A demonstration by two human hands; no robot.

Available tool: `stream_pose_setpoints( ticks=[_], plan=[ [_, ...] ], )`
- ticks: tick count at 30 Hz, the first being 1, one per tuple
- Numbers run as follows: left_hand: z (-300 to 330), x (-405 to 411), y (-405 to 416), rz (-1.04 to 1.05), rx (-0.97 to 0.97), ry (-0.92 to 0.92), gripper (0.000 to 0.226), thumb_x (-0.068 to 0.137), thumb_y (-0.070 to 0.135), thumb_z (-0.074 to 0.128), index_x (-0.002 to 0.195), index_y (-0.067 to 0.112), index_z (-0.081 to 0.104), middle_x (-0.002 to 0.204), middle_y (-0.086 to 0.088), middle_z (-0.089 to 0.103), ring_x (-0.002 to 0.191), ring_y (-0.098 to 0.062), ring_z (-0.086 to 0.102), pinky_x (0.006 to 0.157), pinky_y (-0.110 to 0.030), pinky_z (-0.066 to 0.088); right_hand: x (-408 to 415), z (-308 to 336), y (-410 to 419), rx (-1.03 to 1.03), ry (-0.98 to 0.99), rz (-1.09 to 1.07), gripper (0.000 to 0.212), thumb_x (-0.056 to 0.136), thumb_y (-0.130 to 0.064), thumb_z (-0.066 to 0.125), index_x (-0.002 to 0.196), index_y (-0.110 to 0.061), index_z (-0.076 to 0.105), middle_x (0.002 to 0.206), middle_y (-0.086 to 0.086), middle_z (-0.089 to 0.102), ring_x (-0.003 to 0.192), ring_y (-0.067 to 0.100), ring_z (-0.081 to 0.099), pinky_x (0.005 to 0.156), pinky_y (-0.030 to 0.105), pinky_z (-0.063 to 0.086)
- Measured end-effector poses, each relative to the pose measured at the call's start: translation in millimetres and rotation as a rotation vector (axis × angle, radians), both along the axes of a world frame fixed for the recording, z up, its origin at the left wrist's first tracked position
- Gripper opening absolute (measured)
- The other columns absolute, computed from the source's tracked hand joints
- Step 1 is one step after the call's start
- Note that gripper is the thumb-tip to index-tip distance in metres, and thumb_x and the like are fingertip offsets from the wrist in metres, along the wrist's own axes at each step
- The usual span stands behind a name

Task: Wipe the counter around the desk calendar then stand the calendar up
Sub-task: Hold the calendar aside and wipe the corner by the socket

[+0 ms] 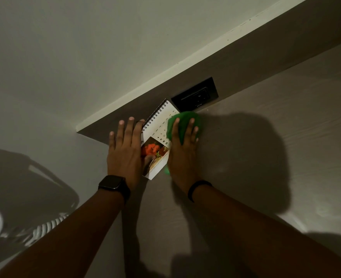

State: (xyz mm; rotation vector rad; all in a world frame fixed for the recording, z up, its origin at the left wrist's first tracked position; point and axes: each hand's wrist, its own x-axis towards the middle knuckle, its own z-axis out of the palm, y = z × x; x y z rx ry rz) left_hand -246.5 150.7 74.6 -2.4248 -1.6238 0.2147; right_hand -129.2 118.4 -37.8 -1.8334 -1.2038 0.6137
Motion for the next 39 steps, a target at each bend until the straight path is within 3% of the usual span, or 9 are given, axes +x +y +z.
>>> stream_pose_setpoints(
  ticks=[3,8,14,19,21,25,30,36,39],
  plan=[
    [-1,0,-1,0.004,0.011,-0.006,0.117,0.082,0.055,0.082,0.167,0.024,0.009,0.177,-0.015,0.016,0.164,-0.038,0.008,0.129,-0.060,0.008,4,14,16,0.038,0.035,-0.029,0.094,0.088,-0.021,0.059,0.163,-0.022,0.002,0.167,0.027,-0.006,0.152,0.052,0.000,0.120,0.063,0.012],
    [0,-1,0,-0.006,0.003,-0.001,0.115,0.083,0.055,0.080,0.168,0.022,0.010,0.177,-0.015,0.014,0.164,-0.038,0.006,0.130,-0.061,0.008,-11,-8,-17,0.146,-0.113,0.212,0.105,0.085,-0.011,0.069,0.163,-0.029,0.000,0.169,0.019,-0.017,0.151,0.043,-0.017,0.122,0.061,0.009],
    [-1,2,0,0.016,0.001,0.008,0.119,0.081,0.053,0.084,0.168,0.022,0.009,0.177,-0.014,0.014,0.164,-0.037,0.005,0.128,-0.061,0.005,-1,15,11,-0.021,0.074,-0.023,0.110,0.084,-0.020,0.076,0.163,-0.021,-0.001,0.167,0.029,-0.006,0.152,0.052,-0.003,0.121,0.063,0.010],
    [-3,-1,1,0.007,0.020,0.000,0.121,0.078,0.050,0.087,0.167,0.022,0.010,0.177,-0.015,0.015,0.164,-0.039,0.006,0.128,-0.062,0.007,-15,12,-4,0.134,0.012,0.134,0.091,0.088,-0.019,0.053,0.163,-0.029,0.003,0.169,0.022,-0.012,0.152,0.047,-0.013,0.120,0.067,0.017],
    [-3,-1,1,0.005,0.014,0.003,0.123,0.078,0.050,0.088,0.167,0.023,0.008,0.177,-0.015,0.014,0.164,-0.039,0.005,0.129,-0.062,0.007,-13,-2,-13,0.122,0.007,0.146,0.095,0.091,-0.010,0.060,0.163,-0.030,0.001,0.169,0.017,-0.017,0.152,0.044,-0.015,0.120,0.067,0.020],
    [-4,0,2,0.031,0.024,0.008,0.121,0.078,0.052,0.087,0.168,0.021,0.011,0.177,-0.016,0.016,0.164,-0.040,0.007,0.128,-0.062,0.007,-5,17,10,-0.051,0.192,-0.051,0.100,0.093,-0.014,0.066,0.162,-0.024,-0.005,0.167,0.021,-0.017,0.152,0.048,-0.010,0.122,0.064,0.016],
    [-2,0,0,0.041,0.011,-0.004,0.120,0.080,0.053,0.085,0.169,0.022,0.010,0.177,-0.015,0.013,0.164,-0.040,0.005,0.130,-0.063,0.009,-3,36,-17,0.034,0.230,0.249,0.092,0.097,-0.007,0.057,0.163,-0.025,-0.004,0.167,0.012,-0.024,0.152,0.040,-0.022,0.124,0.062,0.014],
    [7,21,-22,0.044,0.076,-0.143,0.107,0.092,0.075,0.055,0.168,0.032,-0.007,0.178,-0.018,-0.005,0.163,-0.040,-0.010,0.129,-0.060,-0.004,85,49,-74,-0.119,0.391,0.294,0.065,0.109,-0.021,0.038,0.161,-0.032,0.000,0.169,-0.001,-0.021,0.153,0.019,-0.023,0.128,0.049,0.007],
    [0,68,-49,-0.039,0.076,-0.312,0.092,0.093,0.068,0.052,0.169,0.032,0.013,0.176,-0.021,0.013,0.163,-0.045,0.007,0.130,-0.065,0.011,169,67,-90,-0.148,0.245,0.302,0.064,0.109,-0.027,0.037,0.162,-0.030,0.001,0.170,0.002,-0.019,0.156,0.024,-0.014,0.128,0.050,0.006]
  ],
)
